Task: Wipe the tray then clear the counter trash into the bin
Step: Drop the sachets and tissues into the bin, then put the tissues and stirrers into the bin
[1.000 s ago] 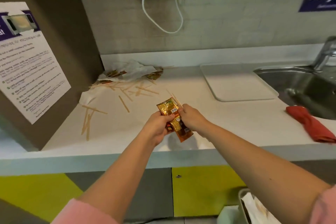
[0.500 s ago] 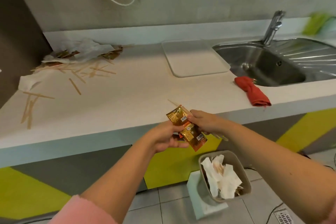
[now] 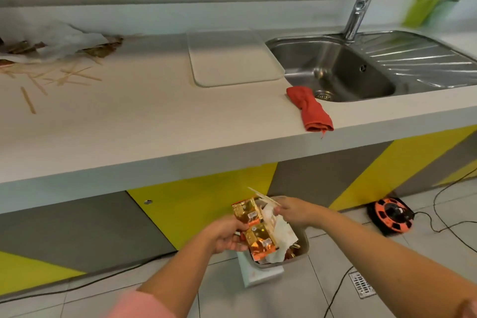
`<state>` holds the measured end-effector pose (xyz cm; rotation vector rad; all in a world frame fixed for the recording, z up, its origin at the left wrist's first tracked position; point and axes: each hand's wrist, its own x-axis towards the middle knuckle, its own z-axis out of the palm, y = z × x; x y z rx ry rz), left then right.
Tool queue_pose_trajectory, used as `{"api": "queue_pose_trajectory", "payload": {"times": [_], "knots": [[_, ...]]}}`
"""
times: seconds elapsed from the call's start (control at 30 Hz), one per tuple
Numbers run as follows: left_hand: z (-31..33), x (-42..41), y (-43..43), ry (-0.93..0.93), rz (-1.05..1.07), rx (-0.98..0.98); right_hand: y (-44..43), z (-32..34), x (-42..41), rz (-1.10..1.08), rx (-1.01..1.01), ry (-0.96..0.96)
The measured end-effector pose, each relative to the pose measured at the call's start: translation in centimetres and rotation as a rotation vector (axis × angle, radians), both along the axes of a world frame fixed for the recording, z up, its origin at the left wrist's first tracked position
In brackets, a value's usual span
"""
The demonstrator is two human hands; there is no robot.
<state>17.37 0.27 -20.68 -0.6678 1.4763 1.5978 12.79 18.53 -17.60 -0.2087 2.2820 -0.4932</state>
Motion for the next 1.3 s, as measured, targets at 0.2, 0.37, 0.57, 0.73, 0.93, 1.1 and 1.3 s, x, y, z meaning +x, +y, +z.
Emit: {"api": "queue_pose_trajectory", "payload": {"times": [0.2,0.37,0.57,0.73,0.93,1.1,1.3], "knots": [[-3.7,0.5,3.5,-0.049,0.052,-0.191,3.1,-2.8,0.3,0.016,0.276,-0.162],[-5.9,-0.4,5.5,0.0,0.102,-0.25,3.4,-5.6,-0.2,-0.113,0.258,-0.187],[-6.3,-2.6,7.0,0.039,0.167,-0.173,2.8,-7.1,-2.0,-0.389,0.084,-0.188],[-6.0,-3.7,7.2,0.0,0.202,-0.191,2.5,-7.9,-3.2,-0.345,0.106,-0.216],[-4.4,-4.0,6.3,0.055,0.169,-0.231,1.4,-6.6,-3.6,-0.277,0.062,-0.208],[-2.1,-4.0,4.4,0.149,0.126,-0.261,-0.7,-4.0,-3.5,-0.15,0.073,-0.143],[2.4,-3.4,-0.1,0.269,0.101,-0.319,-6.5,0.9,-3.2,0.141,0.239,-0.117]]}}
